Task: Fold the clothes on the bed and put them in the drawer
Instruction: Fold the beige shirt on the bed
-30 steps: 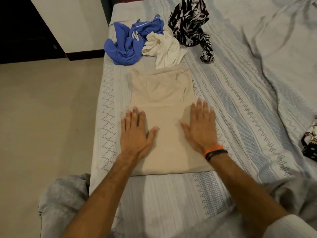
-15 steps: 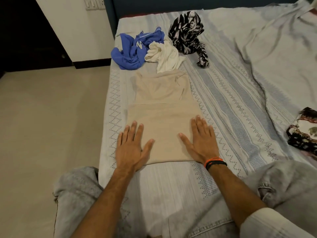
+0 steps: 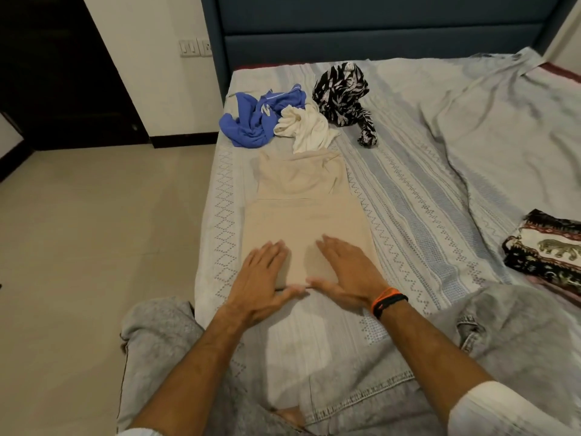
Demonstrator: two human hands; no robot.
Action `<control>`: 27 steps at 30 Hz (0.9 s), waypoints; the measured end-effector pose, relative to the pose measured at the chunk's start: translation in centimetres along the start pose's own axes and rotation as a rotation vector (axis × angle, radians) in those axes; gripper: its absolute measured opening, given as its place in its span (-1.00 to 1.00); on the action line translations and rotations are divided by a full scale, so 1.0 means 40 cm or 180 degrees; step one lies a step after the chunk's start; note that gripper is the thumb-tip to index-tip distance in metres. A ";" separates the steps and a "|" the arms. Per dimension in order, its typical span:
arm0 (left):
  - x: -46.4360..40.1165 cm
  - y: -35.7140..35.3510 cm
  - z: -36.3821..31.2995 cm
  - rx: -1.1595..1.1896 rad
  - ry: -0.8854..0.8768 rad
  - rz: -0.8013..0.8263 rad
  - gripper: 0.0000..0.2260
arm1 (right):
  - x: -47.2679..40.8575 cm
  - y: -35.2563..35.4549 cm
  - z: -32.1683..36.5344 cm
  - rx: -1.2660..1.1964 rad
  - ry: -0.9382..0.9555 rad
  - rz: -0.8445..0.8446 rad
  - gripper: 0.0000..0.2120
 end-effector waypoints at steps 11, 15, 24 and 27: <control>0.014 0.020 0.008 -0.0759 -0.0086 0.0277 -0.36 | 0.032 -0.014 -0.052 0.0971 -0.0480 0.0405 -0.35; 0.006 0.075 0.006 -0.0946 -0.0011 0.0436 -0.41 | 0.041 0.031 -0.083 0.0980 -0.0357 0.0568 -0.49; 0.016 0.220 -0.068 -0.0609 0.0142 0.0656 -0.67 | 0.078 0.203 -0.113 0.0630 -0.0246 0.1005 -0.54; 0.029 0.292 -0.076 -0.0014 0.0159 0.0591 -0.95 | 0.100 0.296 -0.109 0.0279 -0.0161 0.1087 -0.72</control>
Point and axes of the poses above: each hand's wrist, its own x-axis away from the middle knuckle, its own y-axis out of the back of the hand, z = x × y, the point moved 9 cm from there along -x, towards the middle knuckle, and after that the axes turned 7 degrees about x, right-handed, at the moved point
